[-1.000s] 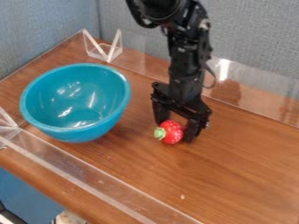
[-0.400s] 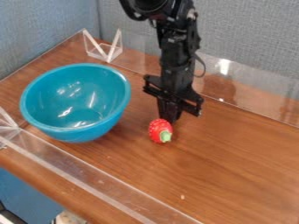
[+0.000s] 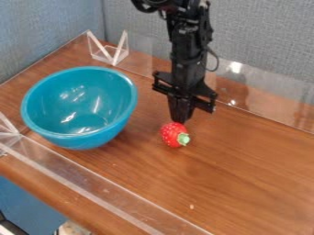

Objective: Remove the strawberry from inside the blue bowl and put it on the table

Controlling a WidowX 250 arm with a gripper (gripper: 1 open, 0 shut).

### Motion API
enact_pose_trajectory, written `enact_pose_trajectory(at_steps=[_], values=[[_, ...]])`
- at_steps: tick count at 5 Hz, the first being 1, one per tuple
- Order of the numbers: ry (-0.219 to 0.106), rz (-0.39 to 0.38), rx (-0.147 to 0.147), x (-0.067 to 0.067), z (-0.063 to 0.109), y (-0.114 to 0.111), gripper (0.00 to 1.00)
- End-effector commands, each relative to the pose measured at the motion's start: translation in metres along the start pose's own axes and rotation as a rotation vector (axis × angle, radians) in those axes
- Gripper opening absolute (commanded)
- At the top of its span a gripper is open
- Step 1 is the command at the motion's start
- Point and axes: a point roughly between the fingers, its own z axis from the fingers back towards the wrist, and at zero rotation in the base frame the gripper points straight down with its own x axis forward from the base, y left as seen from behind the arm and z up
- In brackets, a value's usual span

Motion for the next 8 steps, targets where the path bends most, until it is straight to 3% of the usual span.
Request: enact_pose_trajectory(at_steps=[1,3,8], values=[[-0.139,-0.018,-0.001,0.018,0.051,-0.008,0.00],[-0.171,-0.067,-0.021,0.021,0.074,-0.021,0.00],[-0.150,-0.106,-0.017,0.019,0.037,-0.013,0.00]])
